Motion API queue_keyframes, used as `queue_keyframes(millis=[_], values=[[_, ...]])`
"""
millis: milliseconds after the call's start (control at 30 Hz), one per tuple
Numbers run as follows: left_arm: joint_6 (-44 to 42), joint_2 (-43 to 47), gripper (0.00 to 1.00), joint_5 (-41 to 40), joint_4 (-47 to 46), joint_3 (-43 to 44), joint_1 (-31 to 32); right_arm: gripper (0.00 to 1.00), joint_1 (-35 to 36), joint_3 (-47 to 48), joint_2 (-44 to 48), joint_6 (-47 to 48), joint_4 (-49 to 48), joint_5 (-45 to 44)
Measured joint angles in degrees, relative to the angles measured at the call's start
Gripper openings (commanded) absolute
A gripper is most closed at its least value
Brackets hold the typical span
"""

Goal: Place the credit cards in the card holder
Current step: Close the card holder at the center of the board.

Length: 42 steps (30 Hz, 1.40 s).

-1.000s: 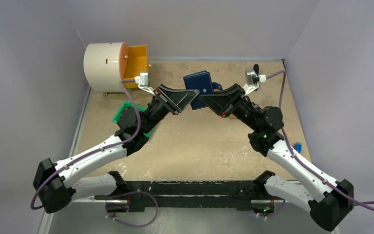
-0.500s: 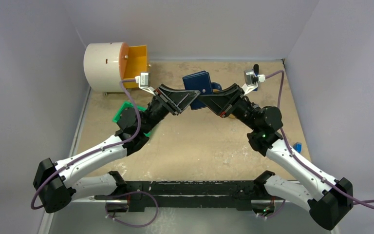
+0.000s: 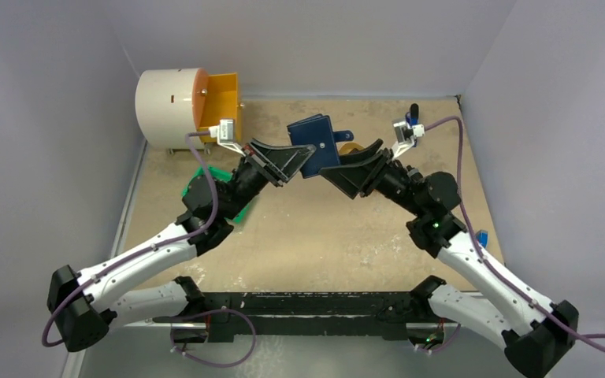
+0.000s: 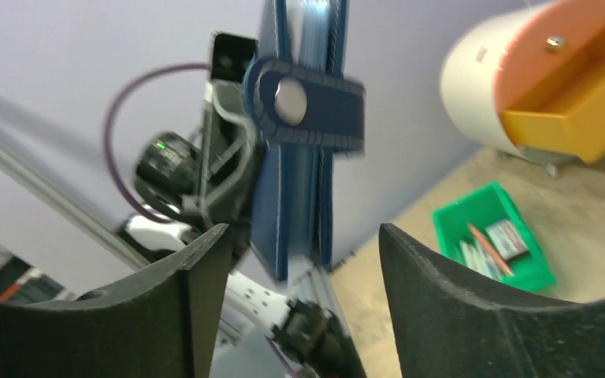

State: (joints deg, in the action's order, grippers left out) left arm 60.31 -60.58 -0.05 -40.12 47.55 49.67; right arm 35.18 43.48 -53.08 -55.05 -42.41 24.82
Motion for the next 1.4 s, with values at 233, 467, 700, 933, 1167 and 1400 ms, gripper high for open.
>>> queue_keyframes(millis=[233,467,700,933,1167,1400], values=[[-5.5,9.3,0.00,-7.4,15.9,0.3,0.0,0.71,0.0,5.9,11.6,14.6,30.1,-5.5],[-10.0,11.6,0.00,-8.8,29.7,1.5,0.0,0.52,0.0,14.1,13.4,21.6,42.6,-10.8],[-12.7,11.7,0.00,-6.0,36.7,1.8,0.0,0.47,0.0,16.9,3.5,21.4,43.8,-10.3],[-14.5,13.8,0.00,-4.8,39.0,1.8,0.0,0.47,0.0,16.9,1.1,21.2,46.3,-9.0],[-15.0,14.4,0.00,-4.3,39.0,1.8,0.0,0.36,0.0,16.9,1.2,20.5,45.9,-7.0],[-15.0,15.0,0.00,-4.1,39.0,1.8,0.0,0.33,0.0,16.9,0.1,20.1,45.0,-5.1]])
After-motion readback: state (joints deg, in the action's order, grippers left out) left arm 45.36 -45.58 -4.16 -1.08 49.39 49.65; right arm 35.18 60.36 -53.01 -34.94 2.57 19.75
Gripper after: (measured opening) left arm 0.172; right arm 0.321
